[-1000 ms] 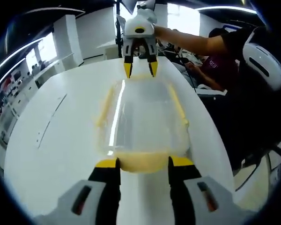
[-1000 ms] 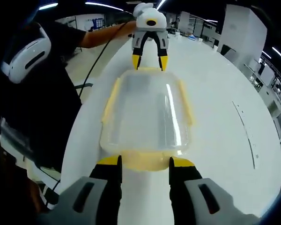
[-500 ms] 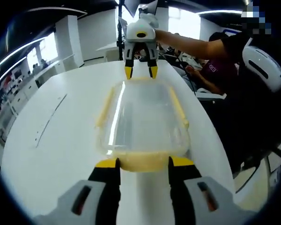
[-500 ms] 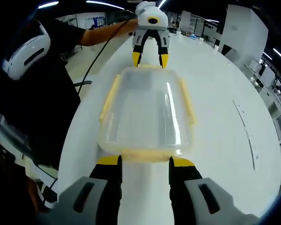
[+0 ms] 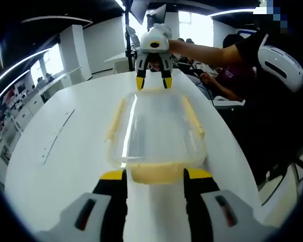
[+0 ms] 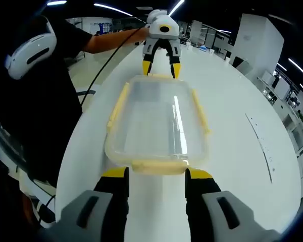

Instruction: Snap each plastic latch of the storage box into its locked position after aligning the lid with the box until every specified latch is closed and the lid sits flush.

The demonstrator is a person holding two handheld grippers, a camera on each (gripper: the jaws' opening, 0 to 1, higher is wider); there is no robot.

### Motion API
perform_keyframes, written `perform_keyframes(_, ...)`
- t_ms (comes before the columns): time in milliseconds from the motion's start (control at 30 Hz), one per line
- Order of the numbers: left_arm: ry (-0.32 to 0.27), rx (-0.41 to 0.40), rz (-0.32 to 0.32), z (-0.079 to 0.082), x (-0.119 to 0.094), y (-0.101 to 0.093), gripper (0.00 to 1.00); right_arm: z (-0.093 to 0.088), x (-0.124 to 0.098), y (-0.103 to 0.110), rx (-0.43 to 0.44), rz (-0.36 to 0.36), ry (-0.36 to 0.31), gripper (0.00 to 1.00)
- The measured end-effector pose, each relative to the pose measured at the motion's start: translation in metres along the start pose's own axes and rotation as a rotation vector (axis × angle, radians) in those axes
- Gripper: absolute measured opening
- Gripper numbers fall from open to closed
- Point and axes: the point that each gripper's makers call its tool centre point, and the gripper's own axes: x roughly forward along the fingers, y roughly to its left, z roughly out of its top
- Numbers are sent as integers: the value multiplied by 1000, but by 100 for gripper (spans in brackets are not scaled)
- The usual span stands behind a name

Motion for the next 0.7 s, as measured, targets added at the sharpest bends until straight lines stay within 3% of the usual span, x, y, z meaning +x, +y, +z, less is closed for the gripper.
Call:
perform_keyframes(100,-33,-14,-8,5,-3,0,46,1,-1,0,4,-5,-19,52)
perform_keyframes(233,-80,-16,22,12,-11,10,56,2,-1,3,5,-29,-50,58)
perform_keyframes(367,-176,-73,43,26,-13,17,53,2,-2,2,10,-53,-76,60)
perform_keyframes(533,-211,-101,68,35,-10,24,53,5,1,7,12,-115,-118,60)
perform_keyframes(700,-203,-132,87,37,-2,29,61,7,1,9,21,-187,-140,60)
